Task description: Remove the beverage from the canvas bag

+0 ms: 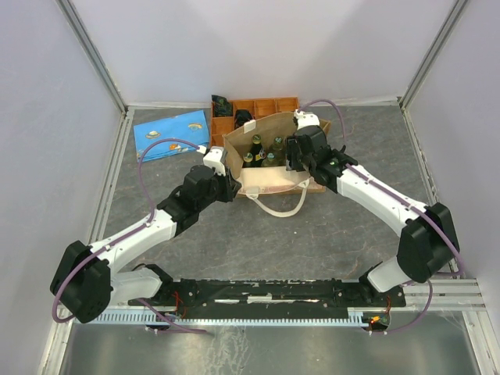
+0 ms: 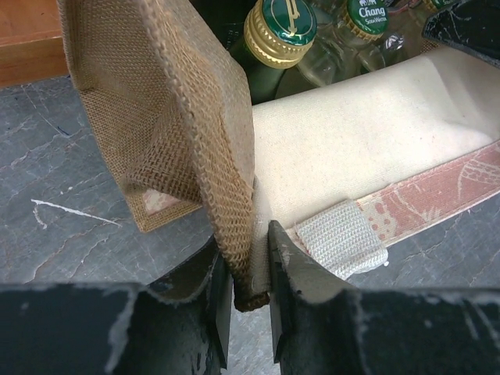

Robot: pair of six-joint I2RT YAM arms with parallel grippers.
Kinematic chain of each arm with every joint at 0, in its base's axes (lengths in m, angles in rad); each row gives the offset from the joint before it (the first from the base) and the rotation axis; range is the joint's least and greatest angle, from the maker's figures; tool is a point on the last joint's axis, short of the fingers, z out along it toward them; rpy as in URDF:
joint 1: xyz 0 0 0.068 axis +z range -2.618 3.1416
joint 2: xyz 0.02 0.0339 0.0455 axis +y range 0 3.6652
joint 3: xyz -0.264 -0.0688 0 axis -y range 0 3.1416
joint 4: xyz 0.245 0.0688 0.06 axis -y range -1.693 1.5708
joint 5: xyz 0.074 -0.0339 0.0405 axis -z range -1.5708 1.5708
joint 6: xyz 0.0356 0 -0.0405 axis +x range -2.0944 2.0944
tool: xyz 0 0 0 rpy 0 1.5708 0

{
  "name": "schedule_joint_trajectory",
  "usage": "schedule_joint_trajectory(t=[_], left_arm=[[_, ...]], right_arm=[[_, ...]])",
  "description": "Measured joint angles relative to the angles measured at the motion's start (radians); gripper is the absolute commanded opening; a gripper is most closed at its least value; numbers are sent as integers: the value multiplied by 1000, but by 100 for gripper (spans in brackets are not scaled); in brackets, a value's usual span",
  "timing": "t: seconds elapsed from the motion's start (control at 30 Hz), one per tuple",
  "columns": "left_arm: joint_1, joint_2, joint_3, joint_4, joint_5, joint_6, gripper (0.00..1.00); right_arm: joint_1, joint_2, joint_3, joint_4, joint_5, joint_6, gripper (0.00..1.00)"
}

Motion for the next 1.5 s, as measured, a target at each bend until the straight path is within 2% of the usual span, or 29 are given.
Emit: schedule_joint_trajectory(t=[0.37, 0.53, 0.73, 0.8, 0.93, 0.97, 1.5], left_arm=[[0, 2, 0, -3, 0, 0, 11], [0, 4, 0, -5, -1, 0, 4], [0, 4, 0, -6, -1, 0, 3], [0, 4, 0, -6, -2, 0, 3], [0, 4, 0, -8, -3, 0, 3], [0, 4, 0, -8, -3, 0, 3], [0, 10, 0, -8, -3, 0, 3]], right_arm=[[-2, 69, 17, 31, 49, 5, 56], [-2, 93, 17, 48, 53, 3, 54], [-2, 100, 17, 67, 56, 4, 46], [-2, 103, 18, 72, 57, 4, 38], [-2, 111, 27, 81, 73, -8, 2], [-3, 113, 29, 85, 76, -3, 0], [-3, 99, 32, 59, 31, -63, 0]])
